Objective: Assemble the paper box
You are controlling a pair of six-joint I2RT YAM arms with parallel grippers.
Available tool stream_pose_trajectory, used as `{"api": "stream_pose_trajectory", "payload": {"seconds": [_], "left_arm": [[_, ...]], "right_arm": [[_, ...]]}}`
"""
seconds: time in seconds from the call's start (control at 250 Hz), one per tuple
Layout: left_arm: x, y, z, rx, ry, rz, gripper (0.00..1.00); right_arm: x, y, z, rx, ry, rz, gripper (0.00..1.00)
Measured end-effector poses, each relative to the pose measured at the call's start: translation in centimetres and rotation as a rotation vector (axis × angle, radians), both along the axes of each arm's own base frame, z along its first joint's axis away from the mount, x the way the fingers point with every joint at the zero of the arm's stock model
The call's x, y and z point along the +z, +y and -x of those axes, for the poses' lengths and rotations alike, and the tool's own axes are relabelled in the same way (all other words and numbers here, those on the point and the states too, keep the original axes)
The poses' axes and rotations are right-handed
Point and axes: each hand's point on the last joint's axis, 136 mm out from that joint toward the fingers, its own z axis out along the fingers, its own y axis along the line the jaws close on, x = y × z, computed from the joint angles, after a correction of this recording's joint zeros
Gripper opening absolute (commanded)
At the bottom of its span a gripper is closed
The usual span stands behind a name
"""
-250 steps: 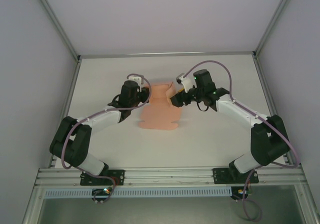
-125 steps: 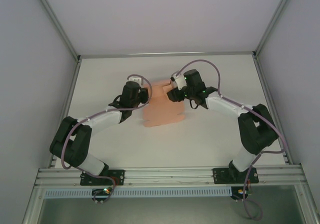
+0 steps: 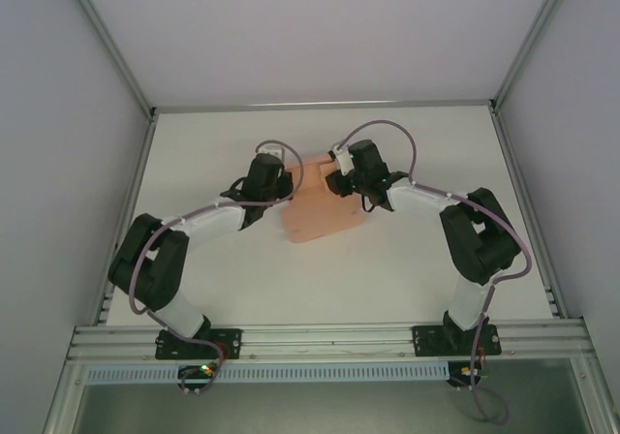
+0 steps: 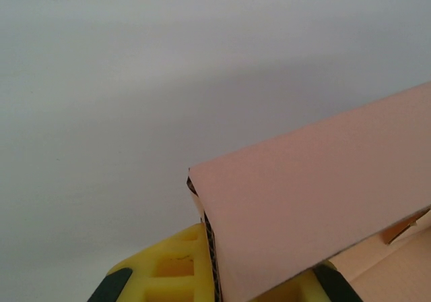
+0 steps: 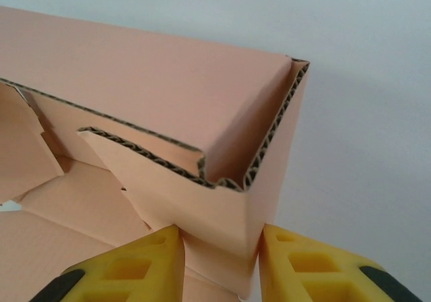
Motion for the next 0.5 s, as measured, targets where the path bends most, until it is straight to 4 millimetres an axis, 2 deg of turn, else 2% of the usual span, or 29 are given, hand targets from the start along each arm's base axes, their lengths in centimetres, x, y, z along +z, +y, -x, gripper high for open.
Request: {"api": "stream_pose_trajectory", "payload": {"seconds": [0.044,0.116,0.284,0.403,0.499], "left_arm": [[-0.3,-0.1,-0.3,0.012,0.011,-0.023,0.0],[-0.8,-0.2,-0.7,0.031,0.032,-0.067,0.0],[-2.1,-0.2,-1.0,0.052,0.073,-0.135,0.0],[-2.4,-0.5,-0.7,0.048,0.078,-0.15,0.0],[-2.7,-0.4,-0.6,0.05,0.086,-0.162,0.0]], "right_arm": [[-0.3,-0.1,-0.1,-0.007,0.002,0.002,0.47],[-0.8,-0.3,-0.3,-0.02,0.009,0.008,0.53],[-1.6,-1.6,-0.5,-0.045,0.045,-0.021,0.57],[-2.0,-3.0,-0.7,-0.033,0.113,-0.124,0.62],[-2.3,-2.9,-0.5,0.023,0.154,-0.215,0.64]]}}
